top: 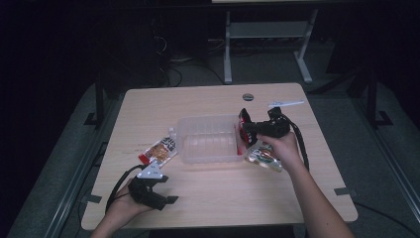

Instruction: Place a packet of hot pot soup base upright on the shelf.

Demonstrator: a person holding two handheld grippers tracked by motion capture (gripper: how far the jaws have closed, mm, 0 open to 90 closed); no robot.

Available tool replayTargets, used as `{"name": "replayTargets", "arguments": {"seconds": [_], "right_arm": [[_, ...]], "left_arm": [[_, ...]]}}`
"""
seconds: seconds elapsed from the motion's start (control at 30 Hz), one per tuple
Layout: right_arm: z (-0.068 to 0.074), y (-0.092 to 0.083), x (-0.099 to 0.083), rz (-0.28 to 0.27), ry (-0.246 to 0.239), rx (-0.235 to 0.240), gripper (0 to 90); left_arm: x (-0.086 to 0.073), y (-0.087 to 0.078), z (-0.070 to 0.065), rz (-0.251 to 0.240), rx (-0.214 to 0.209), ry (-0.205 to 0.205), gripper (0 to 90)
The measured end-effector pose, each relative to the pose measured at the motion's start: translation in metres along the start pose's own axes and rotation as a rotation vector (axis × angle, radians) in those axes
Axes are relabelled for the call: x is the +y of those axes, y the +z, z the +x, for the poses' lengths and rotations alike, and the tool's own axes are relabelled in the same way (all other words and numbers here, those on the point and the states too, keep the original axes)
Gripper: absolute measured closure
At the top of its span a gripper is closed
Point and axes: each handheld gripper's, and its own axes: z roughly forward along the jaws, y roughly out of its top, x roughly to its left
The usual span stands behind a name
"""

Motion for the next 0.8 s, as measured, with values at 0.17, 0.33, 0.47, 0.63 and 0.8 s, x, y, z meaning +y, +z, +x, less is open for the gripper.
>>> {"name": "replayTargets", "arguments": {"seconds": [0.17,0.33,0.47,0.63,0.8], "right_arm": [[-0.001,0.0,0.001,-0.02,0.001,0.005,78.4],[0.0,-0.006,0.003,-0.044,-0.01,0.021,65.7],[0.003,-0.015,0.003,-0.047,-0.049,0.004,53.9],[0.012,-0.029,0.002,-0.028,-0.123,-0.054,42.2],[0.018,-0.041,-0.005,-0.01,-0.163,-0.098,32.7]], "left_arm": [[0.0,0.0,0.0,-0.008,0.0,-0.01,18.8],[0.0,0.0,0.0,-0.007,0.002,-0.009,18.8],[0.0,-0.001,0.001,-0.002,0.003,-0.008,18.8],[-0.001,-0.002,0.003,-0.008,0.011,-0.009,18.8],[-0.001,-0.003,0.004,-0.018,0.017,-0.028,18.8]]}}
